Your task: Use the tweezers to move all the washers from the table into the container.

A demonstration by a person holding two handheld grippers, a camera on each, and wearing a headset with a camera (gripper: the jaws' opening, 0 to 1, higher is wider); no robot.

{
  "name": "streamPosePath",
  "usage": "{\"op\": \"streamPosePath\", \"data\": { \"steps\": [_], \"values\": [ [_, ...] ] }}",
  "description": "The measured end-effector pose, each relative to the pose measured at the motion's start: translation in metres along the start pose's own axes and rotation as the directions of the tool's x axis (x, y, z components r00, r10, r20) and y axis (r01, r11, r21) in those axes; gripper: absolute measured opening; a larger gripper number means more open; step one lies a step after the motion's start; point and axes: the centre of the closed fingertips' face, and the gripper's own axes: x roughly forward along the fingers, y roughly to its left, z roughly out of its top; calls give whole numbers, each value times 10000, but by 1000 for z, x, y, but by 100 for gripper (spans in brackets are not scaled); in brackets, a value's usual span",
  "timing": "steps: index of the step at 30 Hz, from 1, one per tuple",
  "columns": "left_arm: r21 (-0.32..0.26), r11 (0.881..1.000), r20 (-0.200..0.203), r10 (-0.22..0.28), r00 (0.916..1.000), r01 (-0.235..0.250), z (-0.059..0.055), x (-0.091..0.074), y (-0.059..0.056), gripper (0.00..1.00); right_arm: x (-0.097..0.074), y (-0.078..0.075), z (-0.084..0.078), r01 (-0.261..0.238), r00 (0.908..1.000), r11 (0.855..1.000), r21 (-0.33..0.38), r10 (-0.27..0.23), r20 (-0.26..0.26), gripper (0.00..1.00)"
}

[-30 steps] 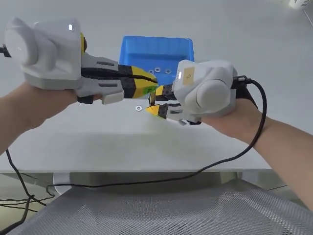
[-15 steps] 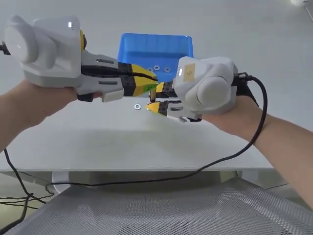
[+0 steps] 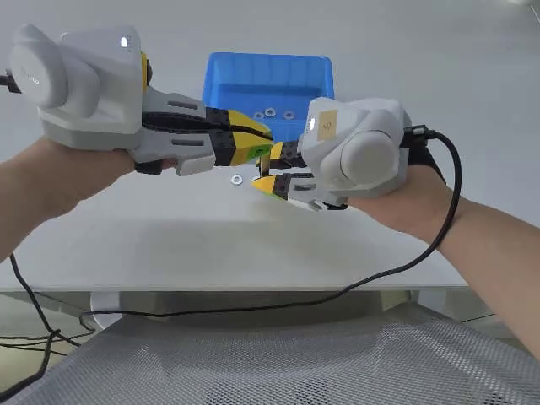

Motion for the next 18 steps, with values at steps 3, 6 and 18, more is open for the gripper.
{"op": "streamPosePath", "data": {
  "steps": [3,6,18],
  "values": [
    [29,10000,-15,19,10000,-19,1,-1,0,4,1,-1,1,-6,10000,10000,5,6,35,14],
    [5,10000,-42,57,10000,-57,-1,-2,1,4,2,-1,-1,-12,10000,10000,-18,12,6,14],
    [-104,9999,67,14,10000,-14,-1,1,6,4,7,-3,-3,-17,10000,9999,168,16,33,14]
  ]
}}
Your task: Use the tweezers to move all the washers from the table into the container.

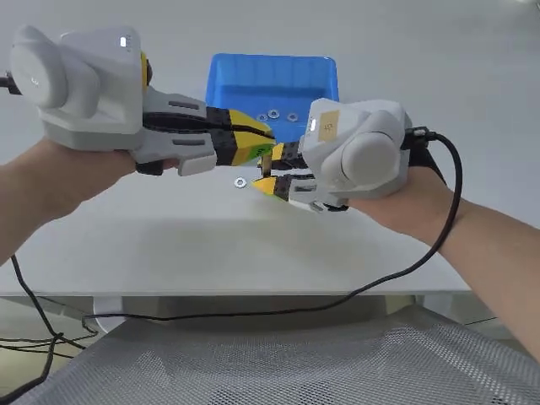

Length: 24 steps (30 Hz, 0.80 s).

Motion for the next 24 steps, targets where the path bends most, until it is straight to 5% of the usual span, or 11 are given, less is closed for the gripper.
{"op": "streamPosePath", "data": {
  "steps": [24],
  "values": [
    [-159,9997,77,-160,9998,161,-3,-2,-2,4,0,4,0,-9,10000,9999,114,9,-13,14]
  ]
}}
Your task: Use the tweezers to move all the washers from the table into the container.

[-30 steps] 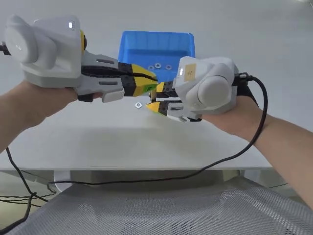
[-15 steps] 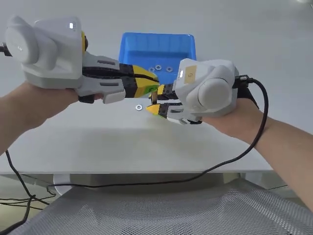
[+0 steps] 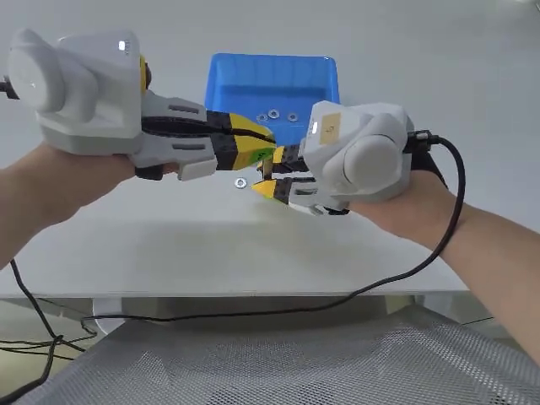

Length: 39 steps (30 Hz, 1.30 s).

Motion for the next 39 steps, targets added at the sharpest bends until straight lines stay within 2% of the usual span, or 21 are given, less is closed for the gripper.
{"op": "streamPosePath", "data": {
  "steps": [3,21,28,39],
  "values": [
    [41,10000,-12,-83,10000,83,-1,1,-3,4,0,1,-1,-17,10000,10000,-59,17,-34,13],
    [0,10000,-47,48,10000,-48,-3,1,2,5,-1,-3,0,-3,10000,9998,-179,2,-18,13],
    [-74,10000,-6,7,10000,-7,-2,4,-2,5,-2,-2,0,11,10000,10000,-89,-11,32,13],
    [-87,9999,-11,143,9999,-144,-3,5,3,5,-1,-3,0,-99,9999,9999,-110,99,27,12]
  ]
}}
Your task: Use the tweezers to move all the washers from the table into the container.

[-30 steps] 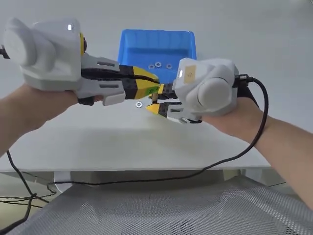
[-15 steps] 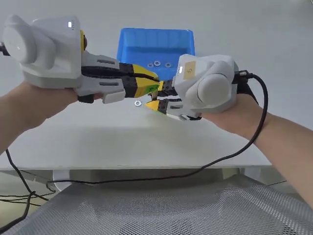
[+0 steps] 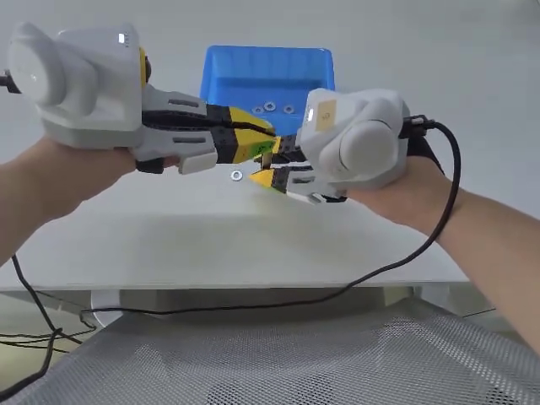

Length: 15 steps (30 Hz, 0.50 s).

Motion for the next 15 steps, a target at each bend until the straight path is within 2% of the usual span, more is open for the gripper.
{"op": "streamPosePath", "data": {
  "steps": [15],
  "values": [
    [113,9999,-96,6,10000,-5,0,0,1,4,-5,-1,0,-54,10000,10000,-10,54,-41,10]
  ]
}}
